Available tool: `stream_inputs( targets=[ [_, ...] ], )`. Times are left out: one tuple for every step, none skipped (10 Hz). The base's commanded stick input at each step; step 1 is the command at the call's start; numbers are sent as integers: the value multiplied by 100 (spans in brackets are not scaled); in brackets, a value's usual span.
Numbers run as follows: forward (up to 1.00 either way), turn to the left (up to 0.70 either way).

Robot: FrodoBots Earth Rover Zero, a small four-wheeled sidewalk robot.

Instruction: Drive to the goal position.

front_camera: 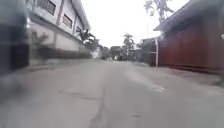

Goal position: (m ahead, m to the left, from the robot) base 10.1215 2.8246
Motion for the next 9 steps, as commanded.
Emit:
stream_inputs(
  targets=[
    [100, 0],
    [100, 0],
    [100, 0],
    [100, 0],
    [100, 0],
    [100, 0],
    [100, 0],
    [100, 0],
    [100, 0]
  ],
)
